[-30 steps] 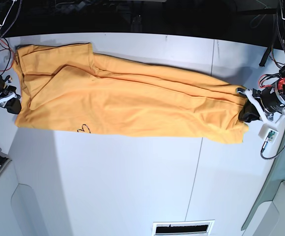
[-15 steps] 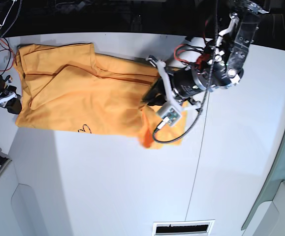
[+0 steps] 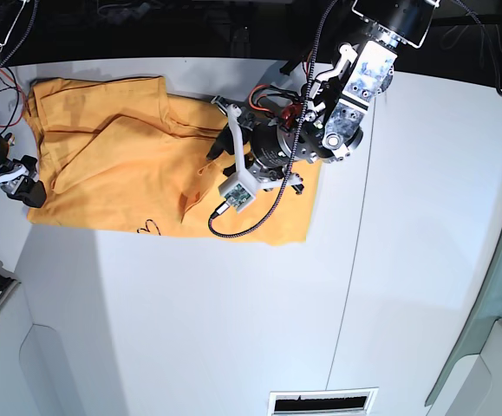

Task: Layout the t-shirt on the table in an organized manner, then fold the t-shirt properly
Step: 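Lift the shirt end with the left gripper and fold it toward the right gripper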

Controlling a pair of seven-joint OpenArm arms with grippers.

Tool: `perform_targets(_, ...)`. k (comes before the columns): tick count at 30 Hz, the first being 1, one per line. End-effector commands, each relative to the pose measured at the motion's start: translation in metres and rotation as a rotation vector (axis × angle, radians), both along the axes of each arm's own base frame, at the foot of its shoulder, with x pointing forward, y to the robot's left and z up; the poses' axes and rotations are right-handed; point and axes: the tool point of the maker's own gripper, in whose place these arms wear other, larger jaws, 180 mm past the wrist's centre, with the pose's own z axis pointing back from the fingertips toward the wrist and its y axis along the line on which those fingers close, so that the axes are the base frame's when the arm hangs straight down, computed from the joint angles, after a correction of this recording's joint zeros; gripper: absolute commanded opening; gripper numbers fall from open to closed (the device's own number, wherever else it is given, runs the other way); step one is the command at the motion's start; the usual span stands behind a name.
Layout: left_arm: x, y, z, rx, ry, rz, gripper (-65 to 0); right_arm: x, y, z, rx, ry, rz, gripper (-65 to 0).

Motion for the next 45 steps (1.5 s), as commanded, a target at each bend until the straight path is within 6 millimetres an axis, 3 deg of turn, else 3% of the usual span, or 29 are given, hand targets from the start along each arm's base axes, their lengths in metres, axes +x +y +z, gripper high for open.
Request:
perform_targets(1, 0.007, -0.008, 0.014, -0.049, -0.031, 0.002, -37.9, 0.01, -0.013, 0.019, -0.014, -0.059, -0.019, -36.3)
perform_targets(4, 0.006, -0.01, 0.016, -0.073, -0.018, 0.006, -38.0, 0.004, -0.024, 0.02, -0.017, -0.034, -0.039, -35.9)
perform_targets(10, -0.002, -0.025, 0.027, -0.188, 0.022, -0.025, -38.0, 0.0, -0.063, 0.037, -0.07, -0.046, -0.101, -20.2)
perform_targets(13, -0.009, -0.037, 0.036, -0.259, 0.043, -0.067, -37.9, -0.002, -0.076, 0.042, -0.109, -0.033, -0.1, -20.3)
perform_targets(16, -0.011, -0.049, 0.044, -0.302, 0.05, -0.074, -37.9, -0.008, -0.083, 0.034, -0.1, 0.002, -0.103, -20.3)
perform_targets(24, -0.009, -0.065, 0.054, -0.346, 0.046, -0.069, -37.9, -0.026, -0.039, -0.029, 0.05, 0.148, -0.027, -20.4)
perform_targets(35, -0.008, -0.061, 0.049, -0.304, 0.031, -0.074, -38.0, -0.032, 0.037, -0.055, 0.236, 0.183, 0.033, -20.5)
perform_targets(39, -0.007, -0.063, 0.058, -0.317, 0.008, -0.087, -38.0, -0.033, 0.047, -0.06, 0.246, 0.194, 0.04, -20.6)
perform_targets(41, -0.005, -0.064, 0.066, -0.325, -0.014, -0.094, -38.0, -0.034, 0.045, -0.061, 0.236, 0.199, 0.042, -24.4)
perform_targets(45, -0.003, -0.064, 0.079, -0.331, -0.05, -0.102, -38.0, -0.035, 0.041, -0.062, 0.215, 0.206, 0.042, -56.9)
